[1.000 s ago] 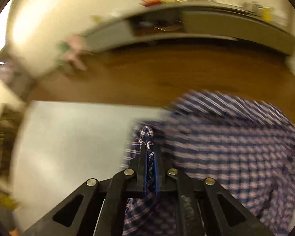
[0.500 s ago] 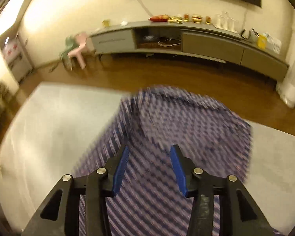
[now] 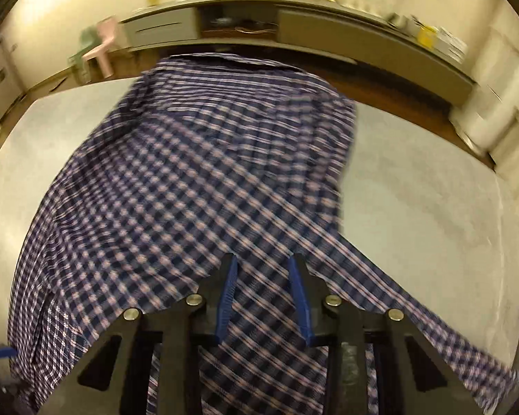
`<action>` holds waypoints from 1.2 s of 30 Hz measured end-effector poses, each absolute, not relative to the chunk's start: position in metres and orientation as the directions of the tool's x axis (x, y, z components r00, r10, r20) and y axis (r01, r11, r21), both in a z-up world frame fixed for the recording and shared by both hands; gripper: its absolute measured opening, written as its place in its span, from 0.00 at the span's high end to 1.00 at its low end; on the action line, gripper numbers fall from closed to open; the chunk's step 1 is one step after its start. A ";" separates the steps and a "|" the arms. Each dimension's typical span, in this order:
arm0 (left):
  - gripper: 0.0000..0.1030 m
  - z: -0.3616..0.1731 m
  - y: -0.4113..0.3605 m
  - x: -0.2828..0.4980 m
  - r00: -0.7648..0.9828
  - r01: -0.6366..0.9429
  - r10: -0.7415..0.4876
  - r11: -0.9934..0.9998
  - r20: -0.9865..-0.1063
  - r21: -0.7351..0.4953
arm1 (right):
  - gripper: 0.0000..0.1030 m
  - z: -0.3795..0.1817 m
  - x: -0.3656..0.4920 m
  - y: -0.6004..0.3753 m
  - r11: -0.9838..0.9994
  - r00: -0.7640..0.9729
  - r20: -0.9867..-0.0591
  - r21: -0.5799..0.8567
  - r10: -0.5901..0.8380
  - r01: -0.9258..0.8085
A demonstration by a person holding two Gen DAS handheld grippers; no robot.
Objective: Fold clothes
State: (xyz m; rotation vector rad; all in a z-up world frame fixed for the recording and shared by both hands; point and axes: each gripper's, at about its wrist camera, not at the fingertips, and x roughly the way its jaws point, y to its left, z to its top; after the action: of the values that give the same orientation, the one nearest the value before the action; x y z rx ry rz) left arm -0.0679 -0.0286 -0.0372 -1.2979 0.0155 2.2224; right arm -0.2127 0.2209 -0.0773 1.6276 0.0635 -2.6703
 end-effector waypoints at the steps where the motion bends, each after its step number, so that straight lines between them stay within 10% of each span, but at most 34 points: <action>1: 0.61 -0.034 -0.031 -0.069 -0.379 -0.467 0.461 -0.844 -0.803 -0.264 | 0.67 -0.076 -0.208 0.225 -0.999 -0.459 -0.888 -0.034 0.021 0.021; 10: 0.62 0.031 -0.050 -0.171 -0.508 -0.401 0.396 -0.895 -0.765 -0.197 | 0.60 -0.056 -0.122 0.323 -0.992 -0.540 -0.838 -0.012 0.081 -0.129; 20: 0.65 -0.027 0.041 -0.348 -0.513 -0.317 0.218 -0.947 -0.830 -0.052 | 0.56 -0.076 -0.110 0.383 -0.982 -0.510 -0.854 -0.005 0.102 -0.188; 36: 0.67 -0.011 0.058 -0.349 -0.591 -0.271 0.217 -0.961 -0.777 -0.063 | 0.36 -0.058 -0.072 0.413 -0.961 -0.504 -0.845 -0.042 0.179 -0.272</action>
State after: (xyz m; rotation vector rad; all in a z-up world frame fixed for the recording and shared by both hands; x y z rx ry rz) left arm -0.3492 0.0576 -0.0112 -1.2479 0.0896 2.5793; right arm -0.0725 0.4134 -0.0577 1.6492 -0.1654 -2.9720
